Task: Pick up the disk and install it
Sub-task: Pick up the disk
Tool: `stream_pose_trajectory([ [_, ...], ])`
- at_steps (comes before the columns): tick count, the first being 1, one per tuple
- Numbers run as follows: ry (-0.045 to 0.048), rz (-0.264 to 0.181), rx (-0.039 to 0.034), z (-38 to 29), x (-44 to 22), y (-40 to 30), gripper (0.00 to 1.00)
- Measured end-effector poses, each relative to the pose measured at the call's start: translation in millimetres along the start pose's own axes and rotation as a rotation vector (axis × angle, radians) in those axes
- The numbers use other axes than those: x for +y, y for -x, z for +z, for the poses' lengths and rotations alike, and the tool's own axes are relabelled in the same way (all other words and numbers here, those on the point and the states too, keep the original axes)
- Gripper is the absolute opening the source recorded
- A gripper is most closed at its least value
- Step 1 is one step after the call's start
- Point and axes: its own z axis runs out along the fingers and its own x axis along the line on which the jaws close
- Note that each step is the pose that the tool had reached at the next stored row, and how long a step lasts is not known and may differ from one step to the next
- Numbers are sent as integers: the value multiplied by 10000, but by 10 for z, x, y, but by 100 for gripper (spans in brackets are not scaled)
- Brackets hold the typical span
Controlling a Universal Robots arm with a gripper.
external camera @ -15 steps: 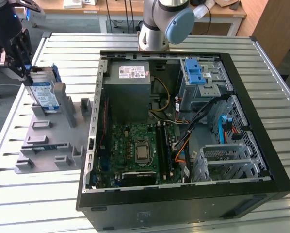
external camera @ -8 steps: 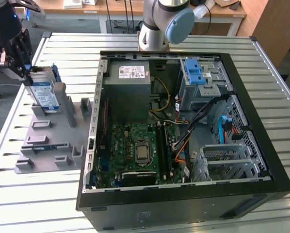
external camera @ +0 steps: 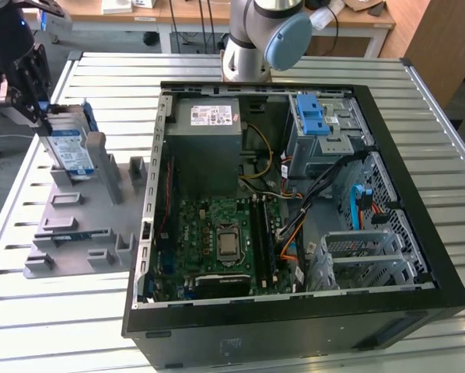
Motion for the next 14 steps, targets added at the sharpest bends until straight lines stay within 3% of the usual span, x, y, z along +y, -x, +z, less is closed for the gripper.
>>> stream_pose_trajectory([
  [14, 1, 0, 0, -175, 3, -2, 36],
])
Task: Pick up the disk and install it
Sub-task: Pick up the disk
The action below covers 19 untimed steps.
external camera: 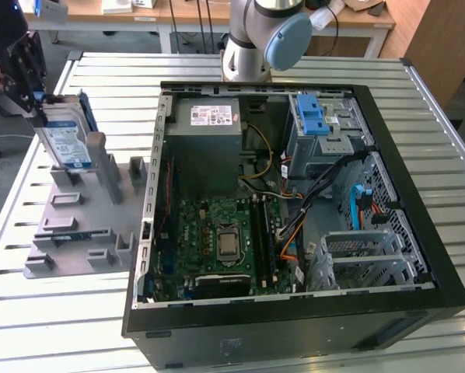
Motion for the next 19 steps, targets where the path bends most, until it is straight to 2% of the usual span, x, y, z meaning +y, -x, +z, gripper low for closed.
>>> stream_pose_trajectory([
  [19, -1, 0, 0, -294, 3, -3, 36],
])
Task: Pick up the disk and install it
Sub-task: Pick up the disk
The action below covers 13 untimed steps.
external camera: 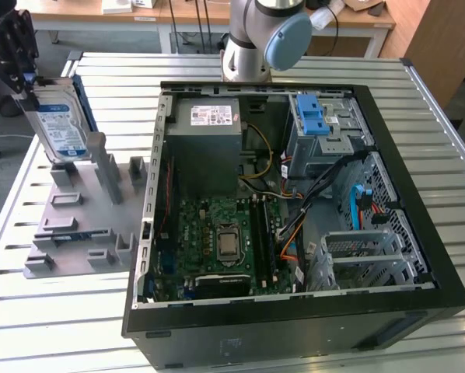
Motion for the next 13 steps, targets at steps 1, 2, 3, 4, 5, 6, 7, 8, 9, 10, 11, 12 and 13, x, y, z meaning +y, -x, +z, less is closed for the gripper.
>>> stream_pose_trajectory([
  [1, 1, 1, 0, -15, 0, 0, 36],
  [2, 1, 0, 0, -30, 0, 0, 36],
  [3, 0, 0, 0, -47, 1, 0, 36],
  [4, 1, 0, 0, -64, 1, -1, 36],
  [5, 1, 0, 0, -79, 1, -1, 36],
  [6, 0, 0, 0, -95, 1, -1, 36],
  [7, 0, 0, 0, -110, 1, -1, 36],
  [8, 0, 0, 0, -125, 1, -1, 36],
  [9, 1, 0, 0, -139, 2, -1, 36],
  [10, 0, 0, 0, -152, 2, -2, 36],
  [11, 0, 0, 0, -167, 2, -2, 36],
  [12, 0, 0, 0, -182, 2, -2, 36],
  [13, 0, 0, 0, -197, 2, -2, 36],
])
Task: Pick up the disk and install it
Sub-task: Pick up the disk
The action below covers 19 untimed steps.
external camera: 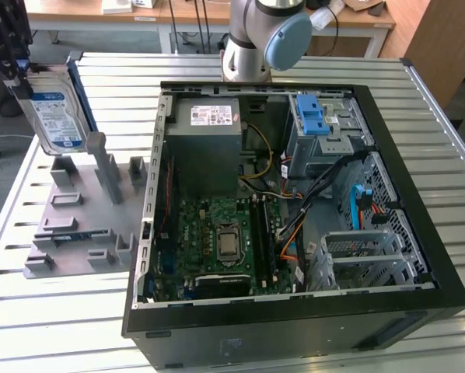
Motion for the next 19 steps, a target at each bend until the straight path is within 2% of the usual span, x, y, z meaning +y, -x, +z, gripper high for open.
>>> stream_pose_trajectory([
  [19, 0, 0, 0, -293, 3, -3, 36],
])
